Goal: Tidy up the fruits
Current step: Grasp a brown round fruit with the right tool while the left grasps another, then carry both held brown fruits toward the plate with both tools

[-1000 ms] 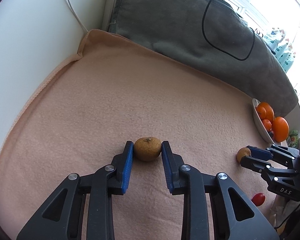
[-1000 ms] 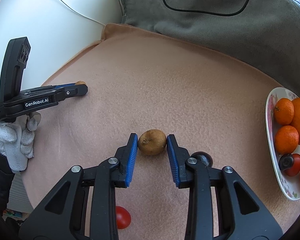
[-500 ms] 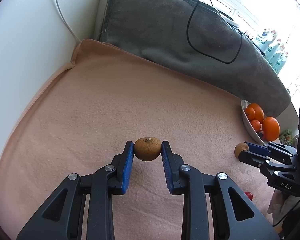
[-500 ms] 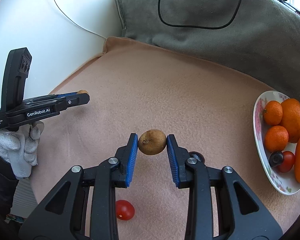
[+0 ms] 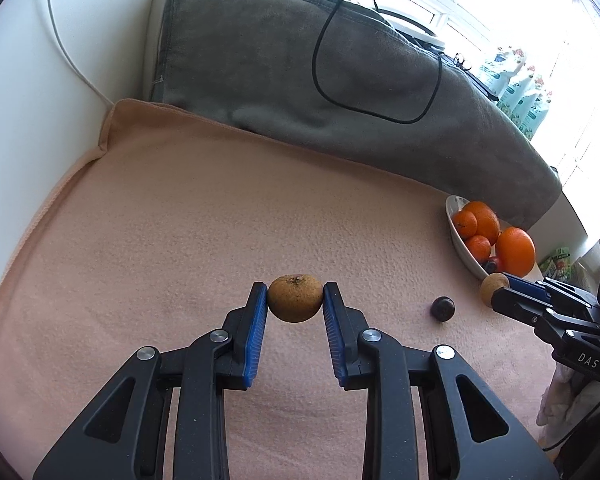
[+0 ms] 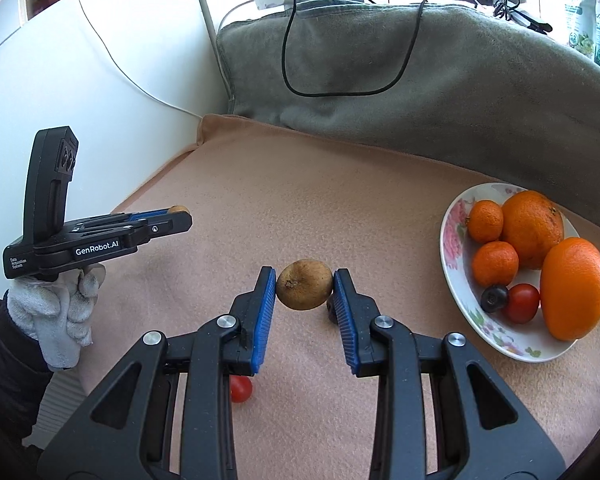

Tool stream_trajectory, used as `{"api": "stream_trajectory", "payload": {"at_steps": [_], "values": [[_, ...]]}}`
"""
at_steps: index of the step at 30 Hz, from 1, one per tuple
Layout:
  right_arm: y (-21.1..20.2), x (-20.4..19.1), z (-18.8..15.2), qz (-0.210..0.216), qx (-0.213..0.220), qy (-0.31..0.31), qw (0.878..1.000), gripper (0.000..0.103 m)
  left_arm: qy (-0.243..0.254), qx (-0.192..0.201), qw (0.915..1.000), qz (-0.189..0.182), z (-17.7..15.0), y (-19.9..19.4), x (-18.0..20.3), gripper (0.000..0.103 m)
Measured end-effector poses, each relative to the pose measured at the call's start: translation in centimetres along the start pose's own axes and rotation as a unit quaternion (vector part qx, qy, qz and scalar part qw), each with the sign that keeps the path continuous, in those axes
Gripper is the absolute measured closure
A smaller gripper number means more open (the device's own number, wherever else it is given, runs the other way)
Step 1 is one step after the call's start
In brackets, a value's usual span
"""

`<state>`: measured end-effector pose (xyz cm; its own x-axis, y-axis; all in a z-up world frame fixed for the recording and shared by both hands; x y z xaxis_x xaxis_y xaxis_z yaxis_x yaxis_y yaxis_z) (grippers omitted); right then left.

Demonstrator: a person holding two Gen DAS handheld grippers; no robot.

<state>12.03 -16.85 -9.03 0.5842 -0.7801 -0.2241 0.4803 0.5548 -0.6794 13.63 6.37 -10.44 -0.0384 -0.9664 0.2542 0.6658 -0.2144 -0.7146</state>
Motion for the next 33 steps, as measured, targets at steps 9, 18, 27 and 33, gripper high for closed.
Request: {"api": "stream_trajectory", "payload": {"at_steps": [9, 18, 27, 33], "values": [[-3.6, 2.1, -1.0, -0.025, 0.029, 0.02, 0.999, 0.072, 0.027, 0.001, 0.9993, -0.025, 0.8, 0.6, 3.6, 0.076], [-6.4, 5.5, -2.4, -0.054, 0.044, 0.05, 0.996, 0.072, 0.06, -0.002, 0.997, -0.049, 1.4, 1.6, 7.6, 0.076], [-7.7, 7.6, -3.0, -0.075, 0.055, 0.063, 0.994, 0.072, 0.085, -0.004, 0.9937, -0.073, 2.2, 2.6, 11.3, 0.076], [-8.1, 8.4, -3.4, -0.082, 0.059, 0.073, 0.992, 0.072, 0.097, -0.007, 0.9916, -0.086, 2.7, 3.4, 13.6, 0.076]]}}
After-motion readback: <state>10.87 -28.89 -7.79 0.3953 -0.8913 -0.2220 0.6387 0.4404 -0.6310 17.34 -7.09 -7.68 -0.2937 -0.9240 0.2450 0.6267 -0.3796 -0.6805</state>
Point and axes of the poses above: each gripper's, at about its wrist camera, not at the fingertips, and y roughly the way its jaws point, x to its right, z to its top, the point moved 2 cm from there along y, roughly the way its jaws point, and after that the axes turned 4 degrees about z, right-handed, at the moved point
